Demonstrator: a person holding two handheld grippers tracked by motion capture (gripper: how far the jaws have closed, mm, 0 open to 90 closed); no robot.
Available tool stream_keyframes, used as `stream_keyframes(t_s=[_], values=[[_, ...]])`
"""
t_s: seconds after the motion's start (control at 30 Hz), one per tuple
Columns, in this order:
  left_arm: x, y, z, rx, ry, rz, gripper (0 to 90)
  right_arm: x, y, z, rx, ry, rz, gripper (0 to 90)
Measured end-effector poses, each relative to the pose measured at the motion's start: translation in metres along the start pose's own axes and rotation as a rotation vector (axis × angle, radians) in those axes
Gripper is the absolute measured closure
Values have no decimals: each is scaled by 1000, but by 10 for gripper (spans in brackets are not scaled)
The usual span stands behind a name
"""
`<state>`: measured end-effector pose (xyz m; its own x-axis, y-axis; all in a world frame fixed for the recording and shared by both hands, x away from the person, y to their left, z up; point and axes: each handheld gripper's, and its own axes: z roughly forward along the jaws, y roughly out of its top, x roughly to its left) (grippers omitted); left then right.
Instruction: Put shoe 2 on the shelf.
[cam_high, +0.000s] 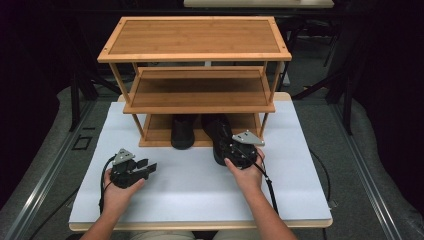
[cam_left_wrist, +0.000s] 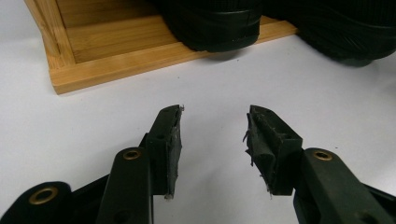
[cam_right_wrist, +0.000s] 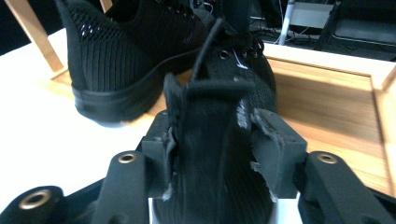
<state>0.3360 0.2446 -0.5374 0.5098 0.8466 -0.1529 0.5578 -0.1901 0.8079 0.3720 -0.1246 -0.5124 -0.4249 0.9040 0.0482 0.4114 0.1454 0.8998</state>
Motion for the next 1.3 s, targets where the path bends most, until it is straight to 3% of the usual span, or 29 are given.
stream_keyframes(t_s=[0.23,0.37,0.43,0.57,0.63,0.73,1.13,1.3], values=[[0,0,-1,0,2,-2,547,-10,-8,-31,34,31,-11,447],[-1,0,0,-1,6,-1,547,-12,-14,-44,63,72,-20,570],[-1,0,0,-2,4,-2,547,-11,-21,-46,91,86,-36,697],[-2,-1,1,6,2,-1,547,-10,-33,-38,146,92,-37,842],[-2,-1,1,5,-1,1,547,-10,-36,-32,161,122,-41,900],[-1,-1,1,10,-1,-3,547,-8,-39,-23,193,107,-64,900],[-2,-1,3,6,-1,4,547,-6,-33,-4,179,103,-59,900],[-2,-1,4,14,-1,6,548,-6,-31,11,197,63,-82,900]])
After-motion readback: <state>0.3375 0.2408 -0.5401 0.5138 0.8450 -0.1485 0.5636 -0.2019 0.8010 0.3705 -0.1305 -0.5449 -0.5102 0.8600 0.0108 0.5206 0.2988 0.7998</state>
